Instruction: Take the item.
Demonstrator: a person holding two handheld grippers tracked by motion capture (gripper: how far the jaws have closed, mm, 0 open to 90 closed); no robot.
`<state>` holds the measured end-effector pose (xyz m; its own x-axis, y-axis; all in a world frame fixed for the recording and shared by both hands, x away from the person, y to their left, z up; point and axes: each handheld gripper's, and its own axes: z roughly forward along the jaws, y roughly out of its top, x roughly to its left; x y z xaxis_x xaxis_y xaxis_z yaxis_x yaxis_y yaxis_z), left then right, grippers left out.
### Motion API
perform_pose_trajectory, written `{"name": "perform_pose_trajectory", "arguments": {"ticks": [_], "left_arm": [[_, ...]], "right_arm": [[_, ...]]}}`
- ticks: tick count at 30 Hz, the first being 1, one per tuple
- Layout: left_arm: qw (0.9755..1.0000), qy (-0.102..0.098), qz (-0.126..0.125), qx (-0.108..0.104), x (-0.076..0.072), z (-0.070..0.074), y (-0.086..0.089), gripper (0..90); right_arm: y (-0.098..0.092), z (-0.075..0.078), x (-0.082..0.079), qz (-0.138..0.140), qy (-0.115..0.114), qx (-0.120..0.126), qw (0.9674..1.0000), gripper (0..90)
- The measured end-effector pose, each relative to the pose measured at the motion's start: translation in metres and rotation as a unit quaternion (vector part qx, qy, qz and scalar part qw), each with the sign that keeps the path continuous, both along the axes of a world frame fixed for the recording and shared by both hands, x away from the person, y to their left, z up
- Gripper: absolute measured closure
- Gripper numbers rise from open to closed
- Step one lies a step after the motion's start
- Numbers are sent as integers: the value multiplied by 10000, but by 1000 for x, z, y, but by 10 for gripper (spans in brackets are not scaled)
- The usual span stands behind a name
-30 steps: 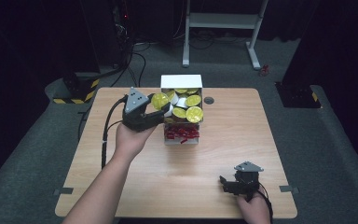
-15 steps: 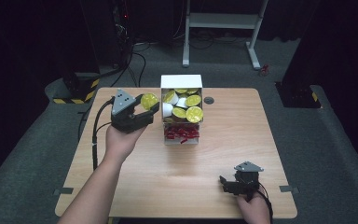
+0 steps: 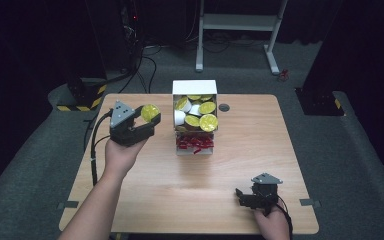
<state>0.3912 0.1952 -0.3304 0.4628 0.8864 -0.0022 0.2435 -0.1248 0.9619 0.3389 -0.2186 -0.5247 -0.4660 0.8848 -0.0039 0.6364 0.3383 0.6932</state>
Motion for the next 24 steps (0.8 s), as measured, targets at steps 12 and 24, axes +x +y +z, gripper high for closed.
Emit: {"name": "perform_pose_trajectory", "arguments": {"ticks": [12, 24], "left_arm": [[9999, 109, 83, 2, 1, -19, 8, 397], [9990, 321, 307, -19, 3, -45, 27, 396]], "right_arm": [[0, 0, 0, -1, 2, 3, 10000, 78], [0, 0, 0, -1, 1, 4, 10000, 78]]}}
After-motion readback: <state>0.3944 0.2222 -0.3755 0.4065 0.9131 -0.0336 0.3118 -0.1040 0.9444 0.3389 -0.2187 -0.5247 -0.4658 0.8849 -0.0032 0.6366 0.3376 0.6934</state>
